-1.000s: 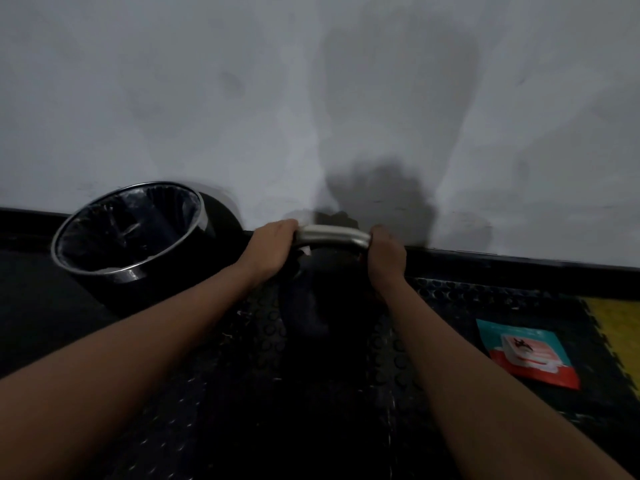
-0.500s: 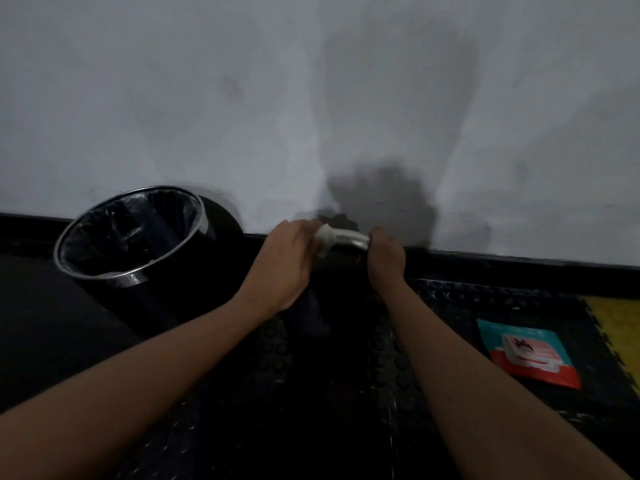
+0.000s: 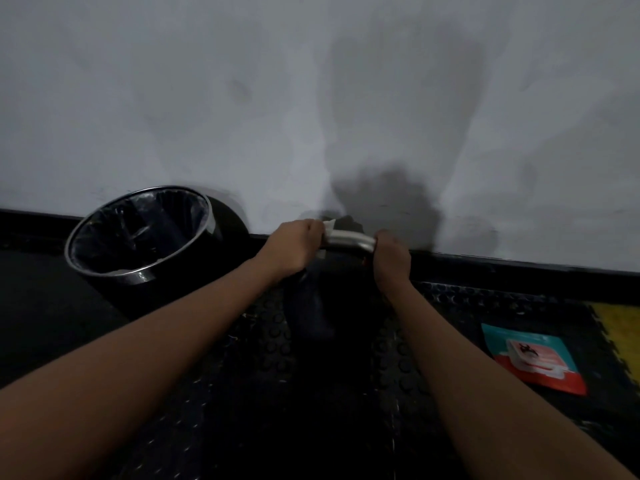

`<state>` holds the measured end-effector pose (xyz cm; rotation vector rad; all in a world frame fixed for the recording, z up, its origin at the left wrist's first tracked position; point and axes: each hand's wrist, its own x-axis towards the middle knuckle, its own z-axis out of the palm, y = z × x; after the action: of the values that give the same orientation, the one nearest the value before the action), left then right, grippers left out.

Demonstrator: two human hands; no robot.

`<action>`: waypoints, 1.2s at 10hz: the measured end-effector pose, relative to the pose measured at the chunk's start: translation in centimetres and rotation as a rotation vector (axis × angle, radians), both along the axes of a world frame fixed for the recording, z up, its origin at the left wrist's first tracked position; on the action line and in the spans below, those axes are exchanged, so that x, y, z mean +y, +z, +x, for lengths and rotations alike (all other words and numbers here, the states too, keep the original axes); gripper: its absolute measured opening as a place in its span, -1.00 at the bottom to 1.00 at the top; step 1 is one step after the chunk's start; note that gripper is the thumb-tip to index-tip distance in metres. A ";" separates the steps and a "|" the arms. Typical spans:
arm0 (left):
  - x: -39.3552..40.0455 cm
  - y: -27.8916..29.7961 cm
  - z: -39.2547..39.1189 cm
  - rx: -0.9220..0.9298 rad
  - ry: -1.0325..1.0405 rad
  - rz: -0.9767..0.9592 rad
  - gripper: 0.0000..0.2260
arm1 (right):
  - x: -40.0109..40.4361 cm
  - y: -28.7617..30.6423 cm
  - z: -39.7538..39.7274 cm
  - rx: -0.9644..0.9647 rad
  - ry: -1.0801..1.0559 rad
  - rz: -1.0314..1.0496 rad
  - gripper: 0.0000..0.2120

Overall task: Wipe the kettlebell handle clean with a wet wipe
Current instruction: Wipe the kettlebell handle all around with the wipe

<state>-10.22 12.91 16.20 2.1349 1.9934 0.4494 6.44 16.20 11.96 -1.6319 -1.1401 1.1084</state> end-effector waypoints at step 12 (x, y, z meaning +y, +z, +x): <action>-2.3 -5.7 -1.0 -0.654 0.561 0.262 -0.66 | 0.3 -1.0 -0.2 -0.090 0.023 0.066 -0.77</action>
<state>-11.21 10.60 10.51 1.2245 2.1414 1.3506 6.21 16.46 10.93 -1.6350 -1.2430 1.0104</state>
